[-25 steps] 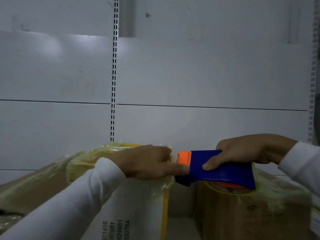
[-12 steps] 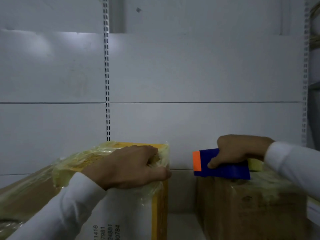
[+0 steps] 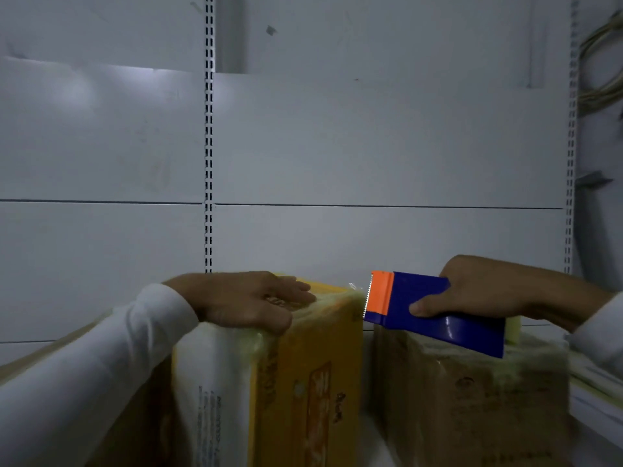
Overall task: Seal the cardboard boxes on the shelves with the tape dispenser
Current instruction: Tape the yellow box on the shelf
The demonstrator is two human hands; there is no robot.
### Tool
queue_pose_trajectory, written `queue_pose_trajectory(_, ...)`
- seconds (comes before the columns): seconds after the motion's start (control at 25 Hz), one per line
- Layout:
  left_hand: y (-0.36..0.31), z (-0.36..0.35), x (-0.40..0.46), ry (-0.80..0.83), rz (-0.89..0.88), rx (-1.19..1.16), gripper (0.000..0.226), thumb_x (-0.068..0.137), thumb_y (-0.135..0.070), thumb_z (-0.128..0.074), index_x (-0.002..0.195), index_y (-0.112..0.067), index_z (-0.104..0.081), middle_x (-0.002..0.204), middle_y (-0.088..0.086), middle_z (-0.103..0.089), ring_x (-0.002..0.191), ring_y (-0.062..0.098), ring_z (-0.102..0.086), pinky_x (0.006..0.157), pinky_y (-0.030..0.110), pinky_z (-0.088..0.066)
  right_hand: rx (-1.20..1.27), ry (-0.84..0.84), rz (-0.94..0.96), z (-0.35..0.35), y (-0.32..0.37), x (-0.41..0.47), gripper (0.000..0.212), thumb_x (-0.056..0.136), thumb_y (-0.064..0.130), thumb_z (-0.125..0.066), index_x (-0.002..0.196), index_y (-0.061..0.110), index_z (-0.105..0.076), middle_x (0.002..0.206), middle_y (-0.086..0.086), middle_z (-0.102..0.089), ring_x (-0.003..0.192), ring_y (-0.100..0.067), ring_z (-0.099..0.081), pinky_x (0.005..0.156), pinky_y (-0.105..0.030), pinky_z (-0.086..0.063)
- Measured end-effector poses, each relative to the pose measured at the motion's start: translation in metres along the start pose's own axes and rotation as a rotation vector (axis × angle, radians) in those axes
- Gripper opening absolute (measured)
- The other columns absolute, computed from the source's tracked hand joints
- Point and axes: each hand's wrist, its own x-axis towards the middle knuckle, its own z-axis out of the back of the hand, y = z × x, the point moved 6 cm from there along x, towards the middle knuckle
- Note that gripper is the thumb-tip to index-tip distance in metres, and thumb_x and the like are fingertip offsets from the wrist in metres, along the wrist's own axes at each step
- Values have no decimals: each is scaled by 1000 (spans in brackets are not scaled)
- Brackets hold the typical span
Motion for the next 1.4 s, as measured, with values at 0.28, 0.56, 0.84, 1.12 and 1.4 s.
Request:
queue_pose_trajectory(0.28,7,0,-1,-115,86,212,51,94,-30,-49,142,-39,-35,150,-12,-36,133,8,-36,107,25,-29,49,-1,50,-10,0,-28,55,77,59,-70,81,4,-69,66,-7,-70,46,-8,-57,50,-19,-39)
queue_pose_trajectory(0.56,-13,0,15,-355,332,440,73,82,-76,-36,138,-31,-42,138,-1,-52,123,21,-51,100,38,-43,70,24,255,-10,-15,-43,43,79,61,-69,76,18,-68,67,6,-73,53,-6,-66,50,-15,-44)
queue_pose_trajectory(0.84,0,-17,16,-315,331,588,69,82,-73,-42,141,-39,-36,142,-5,-50,122,23,-53,101,38,-44,247,72,375,-32,-39,-44,34,70,73,-68,72,38,-68,71,6,-74,59,-9,-69,53,-16,-44)
queue_pose_trajectory(1.12,-12,-11,5,-437,164,619,73,81,-68,-49,143,-32,-37,142,-4,-48,124,21,-50,100,34,-39,288,64,517,-32,-18,-60,36,65,76,-61,79,43,-67,74,6,-74,61,-11,-69,56,-21,-47)
queue_pose_trajectory(1.4,-45,-27,-56,-803,-256,317,47,91,-46,-51,126,-15,-59,120,2,-64,110,15,-58,93,33,-48,276,115,558,-48,24,-60,42,70,66,-70,92,30,-66,85,10,-76,73,-10,-73,59,-20,-54)
